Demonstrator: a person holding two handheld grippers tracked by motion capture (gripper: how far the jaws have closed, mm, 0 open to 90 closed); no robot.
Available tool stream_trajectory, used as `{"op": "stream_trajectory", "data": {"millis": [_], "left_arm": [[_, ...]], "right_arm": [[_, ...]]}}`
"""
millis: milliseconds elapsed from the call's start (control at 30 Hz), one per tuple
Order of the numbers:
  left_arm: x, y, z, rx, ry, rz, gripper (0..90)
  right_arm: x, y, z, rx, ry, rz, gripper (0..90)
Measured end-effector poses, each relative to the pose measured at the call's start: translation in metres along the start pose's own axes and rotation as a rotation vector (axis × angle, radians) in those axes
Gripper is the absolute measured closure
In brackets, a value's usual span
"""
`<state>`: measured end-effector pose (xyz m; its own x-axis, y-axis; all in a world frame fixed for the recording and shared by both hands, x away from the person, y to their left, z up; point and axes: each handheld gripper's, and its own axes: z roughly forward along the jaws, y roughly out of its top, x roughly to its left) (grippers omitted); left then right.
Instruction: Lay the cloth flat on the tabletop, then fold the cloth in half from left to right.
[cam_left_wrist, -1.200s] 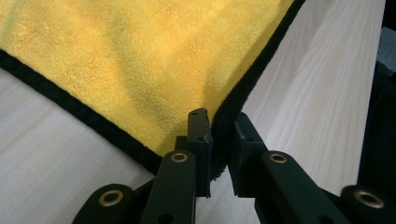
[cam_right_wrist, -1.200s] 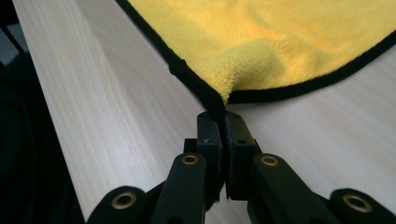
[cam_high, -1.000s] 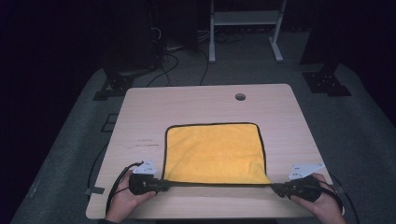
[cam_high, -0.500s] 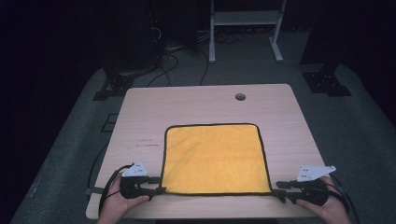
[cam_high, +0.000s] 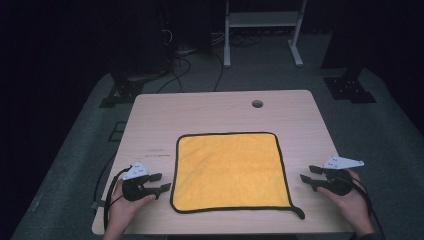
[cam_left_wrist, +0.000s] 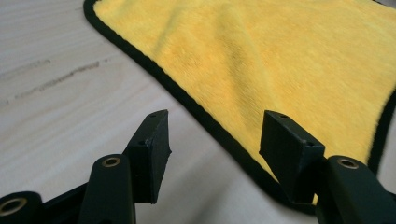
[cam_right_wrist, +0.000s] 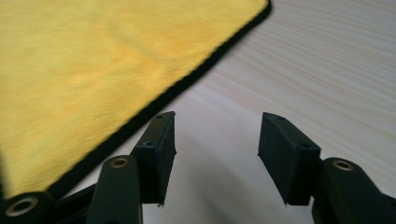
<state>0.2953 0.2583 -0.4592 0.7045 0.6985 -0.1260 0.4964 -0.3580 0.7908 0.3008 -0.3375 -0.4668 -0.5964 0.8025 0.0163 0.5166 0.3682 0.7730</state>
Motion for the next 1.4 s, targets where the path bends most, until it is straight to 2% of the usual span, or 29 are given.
{"op": "stream_trajectory", "data": {"millis": [100, 200, 333, 533, 700, 933, 1000, 1100, 1200, 1333, 1400], "left_arm": [[0.004, 0.005, 0.011, 0.006, 0.023, 0.013, 41.9], [0.008, 0.009, 0.018, 0.016, 0.056, 0.002, 41.0], [0.013, 0.016, 0.026, 0.007, 0.096, -0.016, 39.5], [0.02, 0.025, 0.04, 0.018, 0.123, -0.036, 39.8], [0.024, 0.029, 0.051, 0.024, 0.138, -0.041, 40.6], [0.028, 0.029, 0.059, 0.025, 0.153, -0.06, 40.3], [0.029, 0.031, 0.063, 0.044, 0.171, -0.047, 40.0], [0.028, 0.033, 0.066, 0.047, 0.18, -0.04, 40.4], [0.027, 0.034, 0.071, 0.062, 0.203, -0.011, 41.2], [0.028, 0.034, 0.07, 0.061, 0.232, -0.017, 43.0], [0.028, 0.033, 0.07, 0.06, 0.248, -0.032, 40.0]], "right_arm": [[-0.011, 0.0, 0.008, 0.002, -0.043, 0.018, 43.4], [-0.017, 0.0, 0.014, 0.009, -0.073, 0.026, 41.6], [-0.022, -0.001, 0.024, 0.033, -0.087, 0.037, 39.8], [-0.024, -0.003, 0.025, 0.023, -0.081, 0.067, 36.4], [-0.023, -0.002, 0.027, 0.03, -0.078, 0.064, 29.3], [-0.023, -0.001, 0.028, 0.032, -0.078, 0.063, 28.4], [-0.023, -0.001, 0.028, 0.032, -0.078, 0.063, 28.3], [-0.023, -0.001, 0.028, 0.032, -0.078, 0.062, 28.1], [-0.023, -0.001, 0.028, 0.033, -0.076, 0.061, 27.9], [-0.023, -0.001, 0.028, 0.032, -0.076, 0.061, 27.9], [-0.023, -0.001, 0.028, 0.033, -0.075, 0.061, 27.7]]}}
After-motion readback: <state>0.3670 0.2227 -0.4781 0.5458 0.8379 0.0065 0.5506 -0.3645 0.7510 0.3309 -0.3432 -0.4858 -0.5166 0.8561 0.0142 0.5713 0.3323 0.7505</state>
